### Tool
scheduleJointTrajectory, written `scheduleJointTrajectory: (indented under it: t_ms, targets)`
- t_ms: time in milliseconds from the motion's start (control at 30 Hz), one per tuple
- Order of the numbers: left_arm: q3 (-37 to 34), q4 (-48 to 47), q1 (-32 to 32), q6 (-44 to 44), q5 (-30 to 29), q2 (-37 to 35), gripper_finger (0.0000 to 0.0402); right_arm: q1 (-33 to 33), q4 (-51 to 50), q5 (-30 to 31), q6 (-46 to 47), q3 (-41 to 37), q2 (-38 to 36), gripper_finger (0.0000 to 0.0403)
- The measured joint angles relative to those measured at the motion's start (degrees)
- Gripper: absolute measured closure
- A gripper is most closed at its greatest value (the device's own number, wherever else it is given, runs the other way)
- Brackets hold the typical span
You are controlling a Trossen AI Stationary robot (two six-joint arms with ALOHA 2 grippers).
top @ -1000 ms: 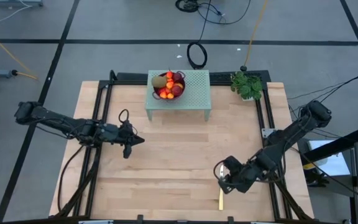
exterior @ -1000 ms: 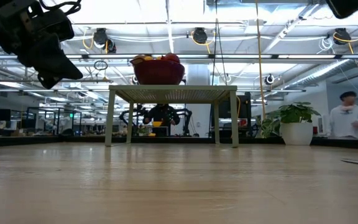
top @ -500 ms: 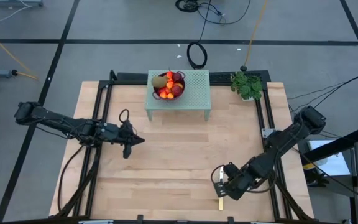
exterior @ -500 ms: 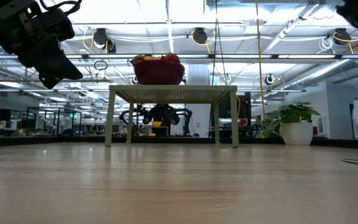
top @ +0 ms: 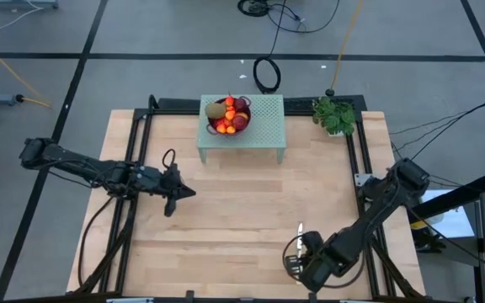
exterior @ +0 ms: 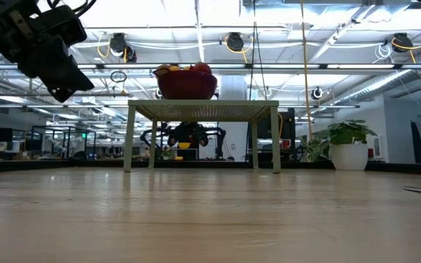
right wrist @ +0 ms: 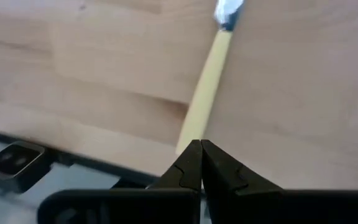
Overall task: Pick & Place Fruit
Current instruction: Put the yellow knife on the shelf
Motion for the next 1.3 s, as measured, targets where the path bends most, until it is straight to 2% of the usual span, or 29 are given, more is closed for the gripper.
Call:
scheduleJointTrajectory:
  t_ms: [200, 333, 600, 833, 1033, 1300]
  targets:
    - [0.00, -0.51, 0.00, 3.86, 1.52, -2.62, 0.0399, -0.02, -7.75, 0.76, -1.58, 4.21, 2.44, 0.0403]
    - [-0.57, -0.19, 0.07, 5.89, 1.48, -6.90, 0.0395, 0.33, -8.97, 3.20, -0.76, 4.26, 2.53, 0.0403]
    - [-6.46, 1.49, 1.49, 5.01, 1.89, -17.78, 0.0395, 0.72, -9.21, 3.07, 0.25, 4.26, 2.53, 0.0403]
    - [-8.41, 1.68, 2.23, 6.77, 1.90, -25.75, 0.0393, 0.70, -9.01, 3.00, -0.05, 4.23, 2.53, 0.0396]
    - [-8.48, 0.51, 2.97, 8.07, 1.90, -29.26, 0.0399, 0.68, -8.96, 3.00, -0.10, 4.23, 2.53, 0.0356]
    - [-8.50, -0.12, 3.26, 7.76, 1.90, -29.27, 0.0397, 0.67, -8.46, 2.98, 0.04, 4.18, 2.53, 0.0250]
